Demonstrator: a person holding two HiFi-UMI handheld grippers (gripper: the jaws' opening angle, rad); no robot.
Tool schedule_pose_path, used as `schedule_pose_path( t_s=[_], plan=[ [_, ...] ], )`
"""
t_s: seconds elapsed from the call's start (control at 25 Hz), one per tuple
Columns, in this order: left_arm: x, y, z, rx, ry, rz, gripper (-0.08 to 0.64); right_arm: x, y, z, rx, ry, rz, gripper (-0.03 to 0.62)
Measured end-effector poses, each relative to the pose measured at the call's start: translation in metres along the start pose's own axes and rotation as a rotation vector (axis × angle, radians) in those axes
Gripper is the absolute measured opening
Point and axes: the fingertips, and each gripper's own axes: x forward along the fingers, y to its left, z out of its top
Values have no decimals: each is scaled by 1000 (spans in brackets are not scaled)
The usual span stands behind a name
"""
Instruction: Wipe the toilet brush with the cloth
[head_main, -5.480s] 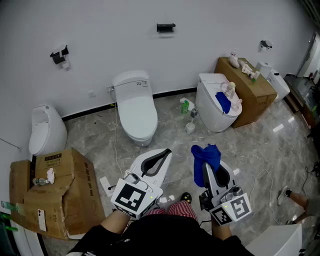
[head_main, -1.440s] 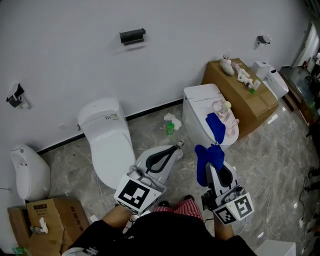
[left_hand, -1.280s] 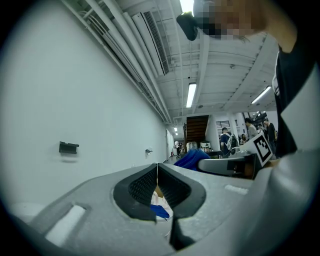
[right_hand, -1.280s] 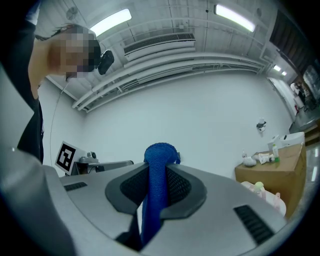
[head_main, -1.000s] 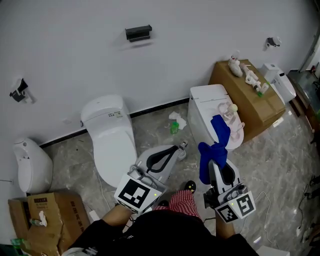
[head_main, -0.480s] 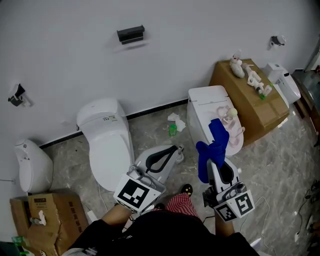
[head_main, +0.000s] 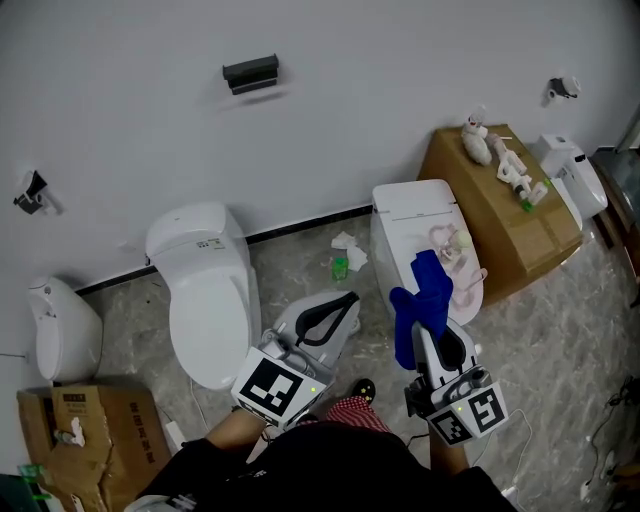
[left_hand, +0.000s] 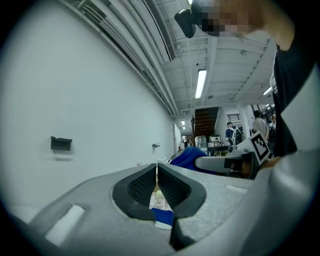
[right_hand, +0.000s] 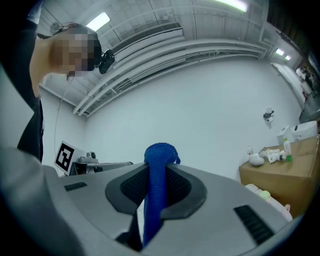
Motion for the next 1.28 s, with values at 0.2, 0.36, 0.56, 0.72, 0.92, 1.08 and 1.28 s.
schedule_pose_path(
  t_s=[0.2,0.36,0.56,0.72,0.92,1.08,1.28],
  plan=[
    [23,0,-3,12,6,18,8,7,-23,2,7,10,25,64],
    [37,4,-2,-13,0,53,8,16,-37,4,11,19,58,64],
    [51,7,1,2,-7,79,8,24,-47,6,16,25,104,64],
    [63,6,1,0,-13,104,8,25,-61,7,14,24,122,64],
    [74,8,-1,3,0,112,8,32,-72,7,36,14,151,64],
    [80,8,-8,21,27,116,8,36,-73,2,57,25,179,64],
    [88,9,-18,13,43,102,6,38,-87,-9,97,49,158,64]
  ],
)
